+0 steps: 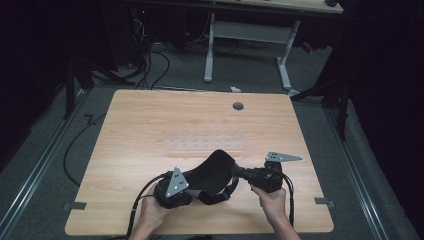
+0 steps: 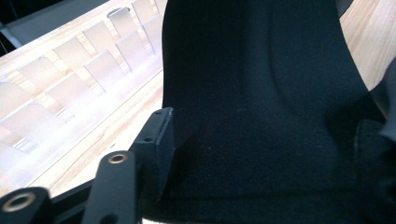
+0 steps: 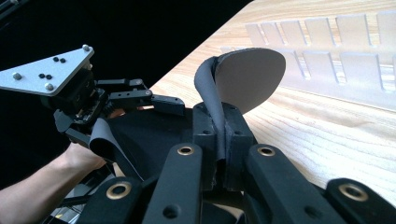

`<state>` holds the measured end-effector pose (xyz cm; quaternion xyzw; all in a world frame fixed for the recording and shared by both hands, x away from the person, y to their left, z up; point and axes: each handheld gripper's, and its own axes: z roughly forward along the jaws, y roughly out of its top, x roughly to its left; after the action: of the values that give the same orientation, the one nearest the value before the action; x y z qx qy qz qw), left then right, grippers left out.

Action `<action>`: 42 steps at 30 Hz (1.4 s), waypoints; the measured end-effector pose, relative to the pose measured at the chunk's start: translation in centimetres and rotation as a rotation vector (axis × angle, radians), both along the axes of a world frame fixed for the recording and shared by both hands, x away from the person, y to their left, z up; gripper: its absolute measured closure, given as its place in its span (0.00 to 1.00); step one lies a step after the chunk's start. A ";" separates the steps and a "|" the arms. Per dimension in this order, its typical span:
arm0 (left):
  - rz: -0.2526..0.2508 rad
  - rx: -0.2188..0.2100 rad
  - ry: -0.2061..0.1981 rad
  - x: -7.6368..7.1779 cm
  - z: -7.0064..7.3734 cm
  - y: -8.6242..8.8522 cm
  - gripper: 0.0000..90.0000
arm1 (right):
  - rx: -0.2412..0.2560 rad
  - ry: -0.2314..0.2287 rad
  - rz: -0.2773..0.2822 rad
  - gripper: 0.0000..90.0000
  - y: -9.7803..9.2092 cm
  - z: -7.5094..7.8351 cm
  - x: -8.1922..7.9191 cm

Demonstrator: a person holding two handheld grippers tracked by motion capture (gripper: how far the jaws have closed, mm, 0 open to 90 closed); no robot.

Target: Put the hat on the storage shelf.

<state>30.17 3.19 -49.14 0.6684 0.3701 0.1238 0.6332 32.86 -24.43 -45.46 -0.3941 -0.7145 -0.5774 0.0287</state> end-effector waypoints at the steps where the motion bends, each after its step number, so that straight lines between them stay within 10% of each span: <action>1: -0.003 0.000 0.012 0.0 0.1 0.1 0.54 | -0.004 0.002 0.003 0.96 0.1 0.0 0.0; 30: -0.179 0.041 0.085 -1.9 1.5 -0.5 0.95 | -0.075 -0.034 -0.060 0.92 0.4 0.0 0.9; 42: -0.161 -0.020 0.106 -1.9 2.0 -0.3 0.95 | -0.024 -0.064 -0.134 0.57 -0.8 -0.6 0.6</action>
<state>28.22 2.94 -47.16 0.6952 0.3494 0.0331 0.6273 33.42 -25.27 -46.06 -0.4229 -0.6938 -0.5817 -0.0377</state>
